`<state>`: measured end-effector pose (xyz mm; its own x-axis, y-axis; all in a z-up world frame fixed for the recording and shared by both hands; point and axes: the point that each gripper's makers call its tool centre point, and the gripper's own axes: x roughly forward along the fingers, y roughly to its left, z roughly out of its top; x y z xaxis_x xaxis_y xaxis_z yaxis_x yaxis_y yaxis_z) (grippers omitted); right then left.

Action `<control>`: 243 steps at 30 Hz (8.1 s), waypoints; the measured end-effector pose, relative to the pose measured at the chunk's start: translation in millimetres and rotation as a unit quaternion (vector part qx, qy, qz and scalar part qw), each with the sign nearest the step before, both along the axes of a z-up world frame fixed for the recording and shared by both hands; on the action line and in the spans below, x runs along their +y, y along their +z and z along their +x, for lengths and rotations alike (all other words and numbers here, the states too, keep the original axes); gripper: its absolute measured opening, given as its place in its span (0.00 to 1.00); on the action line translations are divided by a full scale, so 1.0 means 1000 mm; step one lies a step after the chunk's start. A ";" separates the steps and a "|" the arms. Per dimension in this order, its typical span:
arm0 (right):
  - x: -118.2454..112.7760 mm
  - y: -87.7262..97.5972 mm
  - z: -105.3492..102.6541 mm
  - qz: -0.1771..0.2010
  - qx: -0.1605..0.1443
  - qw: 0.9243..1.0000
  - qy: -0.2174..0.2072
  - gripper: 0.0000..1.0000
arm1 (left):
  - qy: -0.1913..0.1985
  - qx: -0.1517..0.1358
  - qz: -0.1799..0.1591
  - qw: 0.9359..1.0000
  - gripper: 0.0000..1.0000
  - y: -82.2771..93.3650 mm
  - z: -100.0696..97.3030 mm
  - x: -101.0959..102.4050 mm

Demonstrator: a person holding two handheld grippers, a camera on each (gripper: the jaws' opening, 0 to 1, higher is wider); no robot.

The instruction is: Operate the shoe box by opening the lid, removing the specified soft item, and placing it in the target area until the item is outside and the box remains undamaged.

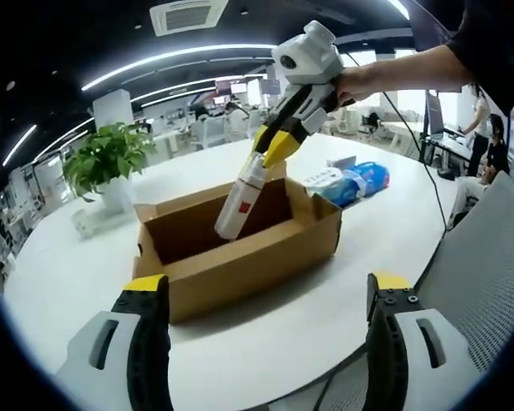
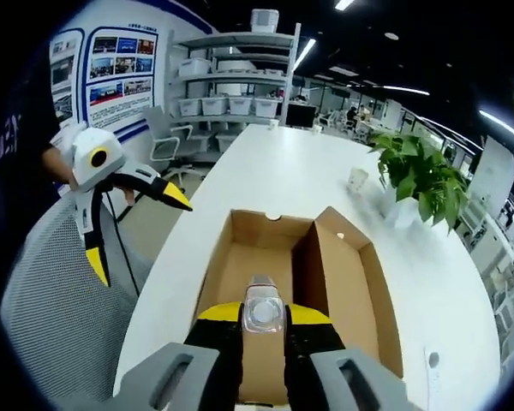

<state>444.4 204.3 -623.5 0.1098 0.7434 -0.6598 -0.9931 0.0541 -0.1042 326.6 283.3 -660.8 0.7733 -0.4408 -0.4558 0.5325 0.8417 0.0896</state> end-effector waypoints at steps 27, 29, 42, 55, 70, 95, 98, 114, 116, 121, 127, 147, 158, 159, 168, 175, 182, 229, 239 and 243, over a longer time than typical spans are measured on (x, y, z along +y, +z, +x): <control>-0.066 0.047 0.021 -0.017 -0.036 0.999 -0.019 0.12 | 0.003 -0.005 -0.008 1.000 0.95 0.002 0.001 -0.001; -0.073 0.049 0.027 -0.019 -0.040 0.999 -0.025 0.12 | 0.002 -0.005 -0.009 1.000 0.95 0.002 0.000 -0.002; -0.112 0.054 0.051 -0.045 -0.056 0.996 -0.052 0.12 | 0.005 -0.004 -0.013 1.000 0.96 0.003 0.000 -0.002; -0.140 0.049 0.067 -0.071 -0.062 0.993 -0.068 0.12 | 0.012 -0.005 -0.014 1.000 0.95 0.003 0.001 0.002; -0.163 0.035 0.083 -0.095 -0.057 0.990 -0.085 0.12 | 0.015 -0.007 -0.012 1.000 0.95 0.003 0.001 0.004; -0.191 -0.009 0.103 -0.177 -0.055 0.979 -0.080 0.12 | 0.020 -0.008 -0.012 1.000 0.95 0.001 0.004 0.004; -0.195 -0.016 0.105 -0.194 -0.056 0.976 -0.077 0.12 | 0.018 -0.006 -0.011 1.000 0.95 0.001 0.004 0.003; -0.201 -0.040 0.108 -0.247 -0.043 0.966 -0.066 0.13 | 0.008 -0.004 -0.009 1.000 0.95 0.000 0.002 0.000; -0.203 -0.043 0.108 -0.254 -0.042 0.964 -0.065 0.13 | 0.009 -0.003 -0.010 1.000 0.95 0.000 0.002 0.000; -0.207 -0.050 0.107 -0.266 -0.035 0.961 -0.064 0.13 | 0.010 -0.004 -0.011 1.000 0.95 0.001 0.002 0.000; -0.204 -0.053 0.106 -0.268 -0.029 0.961 -0.061 0.13 | 0.015 -0.005 -0.013 1.000 0.95 0.002 0.003 0.002; -0.206 -0.061 0.111 -0.279 -0.022 0.958 -0.058 0.14 | 0.021 -0.005 -0.016 1.000 0.95 0.002 0.003 0.005; -0.198 -0.060 0.116 -0.271 -0.020 0.960 -0.061 0.15 | 0.023 -0.004 -0.016 1.000 0.94 0.002 0.003 0.005; -0.198 -0.060 0.116 -0.270 -0.021 0.961 -0.061 0.15 | 0.023 -0.004 -0.016 1.000 0.94 0.002 0.003 0.005; -0.197 -0.061 0.122 -0.270 -0.022 0.960 -0.067 0.15 | 0.024 -0.005 -0.015 1.000 0.94 0.001 0.004 0.005; -0.197 -0.064 0.126 -0.269 -0.022 0.960 -0.074 0.15 | 0.023 -0.002 -0.014 1.000 0.94 0.001 0.003 0.005; -0.194 -0.066 0.125 -0.263 -0.014 0.962 -0.071 0.16 | 0.022 -0.001 -0.013 1.000 0.94 0.000 0.003 0.005; -0.192 -0.077 0.123 -0.262 0.021 0.963 -0.064 0.17 | 0.026 0.002 -0.009 1.000 0.92 0.000 0.003 0.006; -0.190 -0.079 0.126 -0.263 0.013 0.963 -0.066 0.21 | 0.029 0.001 -0.009 1.000 0.92 0.000 0.004 0.008; -0.189 -0.079 0.128 -0.261 0.011 0.963 -0.068 0.22 | 0.030 0.001 -0.010 1.000 0.92 0.000 0.004 0.009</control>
<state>572.4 15.1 -702.2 0.1638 0.2905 -0.9428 -0.9829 0.1300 -0.1307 331.1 291.9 -661.3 0.7975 -0.4033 -0.4487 0.4815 0.8736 0.0706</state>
